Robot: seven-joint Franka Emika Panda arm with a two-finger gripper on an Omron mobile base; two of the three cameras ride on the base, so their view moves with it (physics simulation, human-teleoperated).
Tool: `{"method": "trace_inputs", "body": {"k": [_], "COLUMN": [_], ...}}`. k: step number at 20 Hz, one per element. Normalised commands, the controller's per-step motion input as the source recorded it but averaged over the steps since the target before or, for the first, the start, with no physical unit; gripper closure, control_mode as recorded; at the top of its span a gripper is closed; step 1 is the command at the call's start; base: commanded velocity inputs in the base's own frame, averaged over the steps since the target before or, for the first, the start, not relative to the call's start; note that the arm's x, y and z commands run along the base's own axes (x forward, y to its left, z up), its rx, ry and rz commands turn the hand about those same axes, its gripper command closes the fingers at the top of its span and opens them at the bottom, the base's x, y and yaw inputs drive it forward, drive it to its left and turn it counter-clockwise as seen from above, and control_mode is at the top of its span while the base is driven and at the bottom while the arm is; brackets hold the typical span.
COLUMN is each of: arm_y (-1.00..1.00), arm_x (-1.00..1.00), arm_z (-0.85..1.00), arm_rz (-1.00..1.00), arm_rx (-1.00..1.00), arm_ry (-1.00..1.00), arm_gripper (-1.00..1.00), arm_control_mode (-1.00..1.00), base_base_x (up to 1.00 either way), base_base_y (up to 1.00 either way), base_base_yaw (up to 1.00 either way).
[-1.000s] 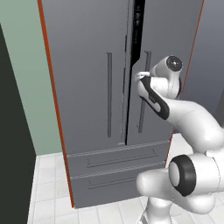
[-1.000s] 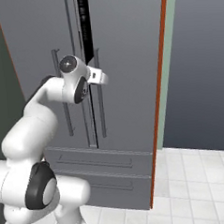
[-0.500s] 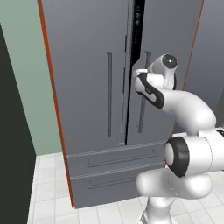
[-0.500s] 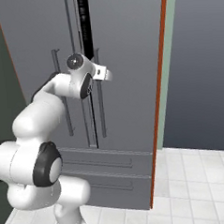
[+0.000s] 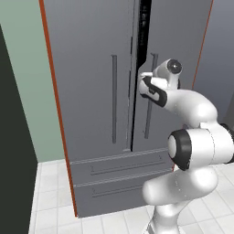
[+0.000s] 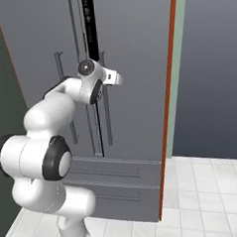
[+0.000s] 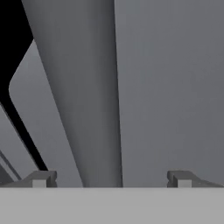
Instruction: Move the hot dog bun to the plate on the dining table and place the condiment next to that plate. Then navigate to the fridge and take the sausage and place it on the plate as well.
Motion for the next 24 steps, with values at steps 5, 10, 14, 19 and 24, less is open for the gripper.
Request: {"method": "trace_inputs", "body": {"k": [5,10,14,19,24], "arm_y": [-0.03,0.01,0.04,0.01,-0.08], "arm_x": [0.39,0.5,0.48,0.01,-0.55], "arm_z": [-0.13,-0.19,-0.12,-0.04,-0.02], "arm_rz": [0.0,0.0,0.0,0.0,0.0], "arm_rx": [0.0,0.0,0.0,-0.01,0.0], "arm_ry": [-0.02,0.0,0.0,0.07,-0.04], "arm_gripper": [-1.0,1.0,1.0,1.0,1.0], "arm_control_mode": [-1.0,-1.0,-1.0,-1.0,-1.0], "base_base_x": [0.0,0.0,0.0,0.0,0.0], "base_base_y": [0.0,0.0,0.0,0.0,0.0], "base_base_yaw": [0.0,0.0,0.0,0.0,0.0]}}
